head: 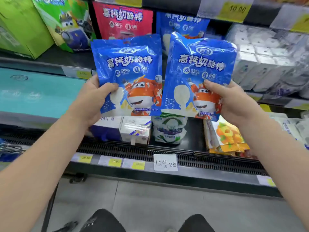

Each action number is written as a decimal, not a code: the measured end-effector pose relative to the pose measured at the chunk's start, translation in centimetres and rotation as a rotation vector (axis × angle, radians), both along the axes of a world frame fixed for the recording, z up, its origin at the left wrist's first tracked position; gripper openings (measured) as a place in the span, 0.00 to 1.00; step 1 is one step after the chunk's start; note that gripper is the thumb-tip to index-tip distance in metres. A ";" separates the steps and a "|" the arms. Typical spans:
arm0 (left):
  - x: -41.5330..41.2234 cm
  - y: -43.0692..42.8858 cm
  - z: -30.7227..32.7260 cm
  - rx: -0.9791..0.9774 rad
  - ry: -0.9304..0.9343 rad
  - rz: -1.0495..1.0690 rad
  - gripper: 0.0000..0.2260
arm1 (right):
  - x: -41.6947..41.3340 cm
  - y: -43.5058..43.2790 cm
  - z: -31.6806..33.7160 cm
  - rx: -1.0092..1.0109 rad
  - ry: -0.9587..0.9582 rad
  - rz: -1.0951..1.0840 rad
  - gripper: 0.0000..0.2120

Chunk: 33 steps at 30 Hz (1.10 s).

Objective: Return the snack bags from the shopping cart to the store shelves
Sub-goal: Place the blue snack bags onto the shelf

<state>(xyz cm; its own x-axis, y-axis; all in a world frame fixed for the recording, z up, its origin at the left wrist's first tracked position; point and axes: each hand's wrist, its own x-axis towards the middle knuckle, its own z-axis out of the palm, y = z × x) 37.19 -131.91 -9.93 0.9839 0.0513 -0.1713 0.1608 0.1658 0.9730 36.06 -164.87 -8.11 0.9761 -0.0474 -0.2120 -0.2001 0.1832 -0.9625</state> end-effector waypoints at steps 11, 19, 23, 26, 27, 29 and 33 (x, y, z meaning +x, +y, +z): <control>7.0 -1.1 -4.7 0.039 -0.406 -0.018 0.15 | 4.7 -0.5 -4.6 -0.005 -0.302 0.028 0.20; 8.3 -1.2 -5.9 0.035 -0.493 0.013 0.13 | 5.8 -0.6 -5.8 -0.047 -0.399 0.000 0.24; 8.4 -1.1 -5.0 0.042 -0.534 -0.004 0.15 | 5.9 -0.5 -5.0 -0.040 -0.418 0.005 0.25; 8.4 -0.8 -4.3 0.024 -0.533 0.013 0.15 | 6.3 -0.3 -4.2 -0.038 -0.424 -0.010 0.26; 8.4 -0.7 -4.1 0.009 -0.529 0.029 0.15 | 6.5 -0.2 -4.0 -0.036 -0.427 -0.009 0.26; 8.3 -0.5 -3.9 -0.006 -0.535 0.051 0.13 | 7.0 0.1 -3.4 -0.052 -0.422 -0.014 0.25; 8.1 0.2 -3.7 -0.006 -0.555 0.059 0.08 | 8.4 0.5 -2.4 -0.077 -0.404 -0.036 0.21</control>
